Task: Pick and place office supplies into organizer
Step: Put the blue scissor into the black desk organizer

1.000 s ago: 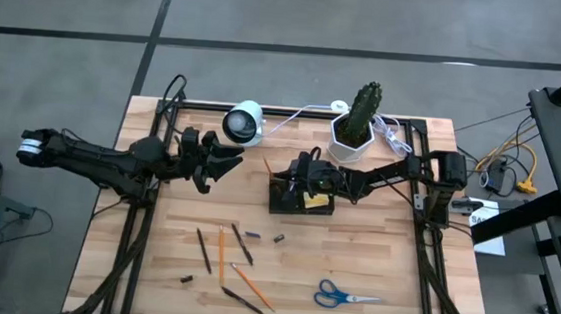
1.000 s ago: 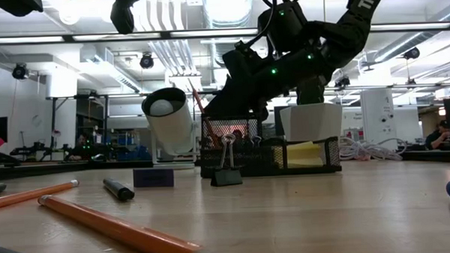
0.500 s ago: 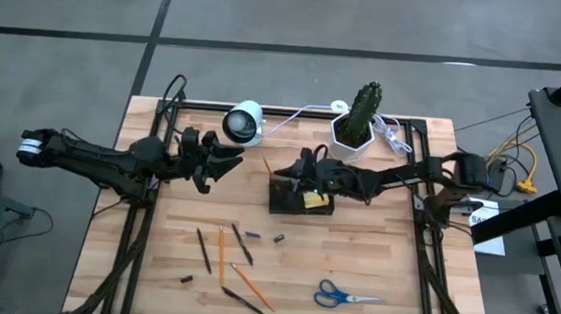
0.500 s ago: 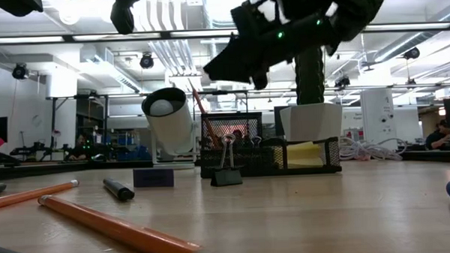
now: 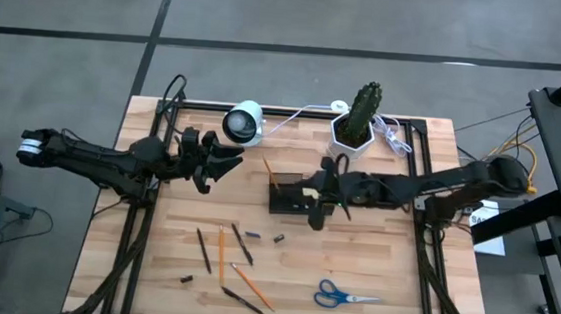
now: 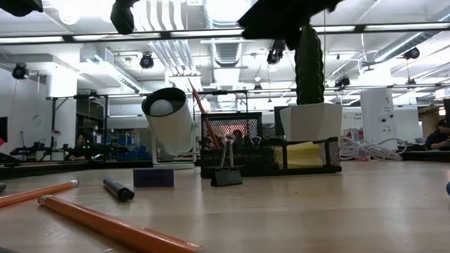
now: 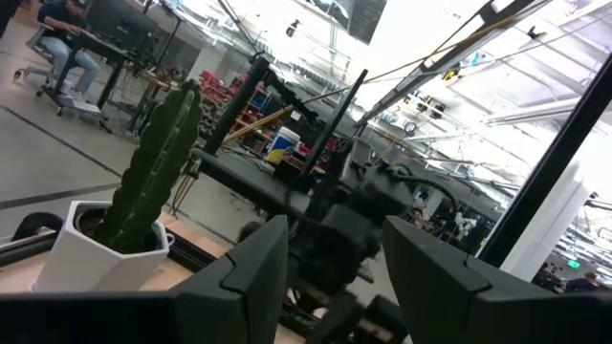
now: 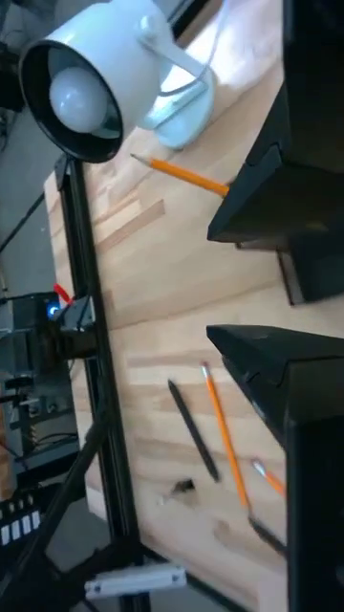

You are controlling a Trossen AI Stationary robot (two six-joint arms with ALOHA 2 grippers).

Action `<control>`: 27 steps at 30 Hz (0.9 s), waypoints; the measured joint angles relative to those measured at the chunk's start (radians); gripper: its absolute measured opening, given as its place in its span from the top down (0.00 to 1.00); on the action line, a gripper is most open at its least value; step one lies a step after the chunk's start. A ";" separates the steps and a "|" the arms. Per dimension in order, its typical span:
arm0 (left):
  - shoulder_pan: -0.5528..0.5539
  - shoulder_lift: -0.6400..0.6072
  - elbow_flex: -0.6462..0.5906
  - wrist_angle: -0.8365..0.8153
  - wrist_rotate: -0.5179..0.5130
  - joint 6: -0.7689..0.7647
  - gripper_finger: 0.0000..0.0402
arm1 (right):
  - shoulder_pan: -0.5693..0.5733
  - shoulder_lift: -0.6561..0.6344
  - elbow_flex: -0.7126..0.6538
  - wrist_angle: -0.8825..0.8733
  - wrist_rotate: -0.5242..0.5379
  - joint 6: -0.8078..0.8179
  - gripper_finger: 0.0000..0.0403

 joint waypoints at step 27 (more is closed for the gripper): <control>0.000 0.000 0.000 -0.005 0.000 0.000 0.61 | 0.408 0.034 0.091 -0.451 -0.007 0.502 0.66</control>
